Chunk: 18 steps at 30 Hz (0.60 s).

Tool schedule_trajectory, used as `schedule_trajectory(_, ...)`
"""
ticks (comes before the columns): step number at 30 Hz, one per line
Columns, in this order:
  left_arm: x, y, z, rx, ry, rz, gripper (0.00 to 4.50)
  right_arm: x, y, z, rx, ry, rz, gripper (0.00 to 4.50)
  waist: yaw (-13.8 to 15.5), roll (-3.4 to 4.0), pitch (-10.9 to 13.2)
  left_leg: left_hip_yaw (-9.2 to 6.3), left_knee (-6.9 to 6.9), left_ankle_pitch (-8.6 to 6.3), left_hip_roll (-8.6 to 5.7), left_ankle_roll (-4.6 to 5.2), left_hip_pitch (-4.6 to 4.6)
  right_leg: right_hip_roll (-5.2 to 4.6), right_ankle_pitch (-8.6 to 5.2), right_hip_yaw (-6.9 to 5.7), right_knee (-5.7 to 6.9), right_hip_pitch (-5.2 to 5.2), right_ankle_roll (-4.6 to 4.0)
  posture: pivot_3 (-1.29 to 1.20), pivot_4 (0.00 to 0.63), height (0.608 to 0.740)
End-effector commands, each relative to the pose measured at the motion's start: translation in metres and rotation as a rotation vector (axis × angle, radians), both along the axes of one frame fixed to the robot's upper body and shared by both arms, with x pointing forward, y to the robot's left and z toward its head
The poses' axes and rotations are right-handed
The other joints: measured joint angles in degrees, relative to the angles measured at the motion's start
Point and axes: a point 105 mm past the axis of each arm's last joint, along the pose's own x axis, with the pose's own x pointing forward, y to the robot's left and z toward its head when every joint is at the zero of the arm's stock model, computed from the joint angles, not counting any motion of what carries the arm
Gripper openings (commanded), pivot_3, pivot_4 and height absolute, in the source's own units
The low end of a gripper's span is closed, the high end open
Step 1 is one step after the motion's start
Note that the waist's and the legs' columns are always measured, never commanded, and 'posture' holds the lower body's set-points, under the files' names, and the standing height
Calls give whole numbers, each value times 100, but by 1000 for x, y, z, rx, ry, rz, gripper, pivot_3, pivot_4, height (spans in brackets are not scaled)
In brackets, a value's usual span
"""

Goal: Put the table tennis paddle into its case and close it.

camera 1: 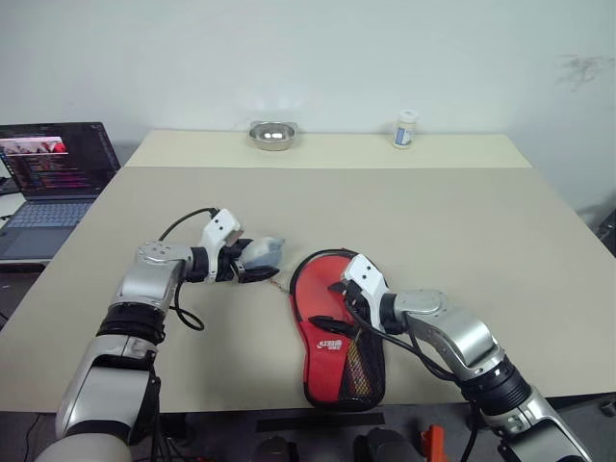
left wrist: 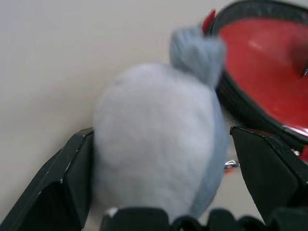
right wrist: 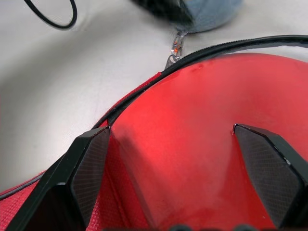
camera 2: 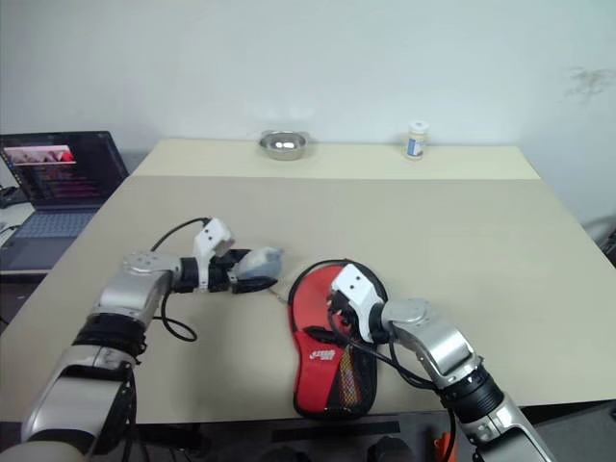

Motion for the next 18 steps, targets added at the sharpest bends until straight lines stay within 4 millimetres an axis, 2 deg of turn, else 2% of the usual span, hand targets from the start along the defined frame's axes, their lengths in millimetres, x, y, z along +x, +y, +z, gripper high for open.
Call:
schedule_trajectory(1, 6, -4, 3, -6, -27, -8, 4303, 6, -1, 15, 11, -60, -33, 4500, 3, 0, 0, -2, -1, 0, 0, 0, 0, 0, 0, -2, 1, 0, 0, 0, 150, 740)
schedule_trajectory(3, 5, -6, 0, -16, -18, -11, 3906, 10, -3, 10, -11, -64, -62, 4500, 3, 0, 0, -3, -1, 0, 0, 0, 0, -1, 0, -2, 2, 0, 0, 0, 150, 740)
schedule_trajectory(8, 3, -9, -1, -34, -6, -24, 2159, 16, -12, -2, -57, -56, -126, 4500, 3, -3, -2, -3, -1, 0, -1, 0, 0, -3, 0, -3, 2, 1, 0, 0, 150, 740)
schedule_trajectory(11, 6, -12, 4, -45, -20, -10, 1211, 11, -10, -8, -76, -34, -113, 4500, 2, -4, -3, -3, 2, 0, -1, 0, 1, -3, 0, -3, 3, 3, 0, 0, 150, 740)
schedule_trajectory(13, 9, -17, 9, -45, -45, -4, 740, 4, -8, -15, -95, -5, -88, 4500, 3, -4, -5, -3, 3, 0, -1, 0, 1, -3, 0, -3, 3, 4, 0, 0, 150, 740)
schedule_trajectory(15, 14, -23, 15, -44, -69, 8, 547, 0, -9, -22, -115, 18, -78, 4500, 12, -7, -7, -5, 3, 0, -1, 0, 1, -3, 0, -3, 4, 5, 0, 0, 150, 740)
schedule_trajectory(18, 26, -35, 32, -53, -102, 40, 544, -4, -13, -36, -163, 60, -75, 4500, 31, -16, -13, -10, 6, 0, -2, 0, 2, -3, 1, -7, 3, 9, 0, 0, 150, 740)
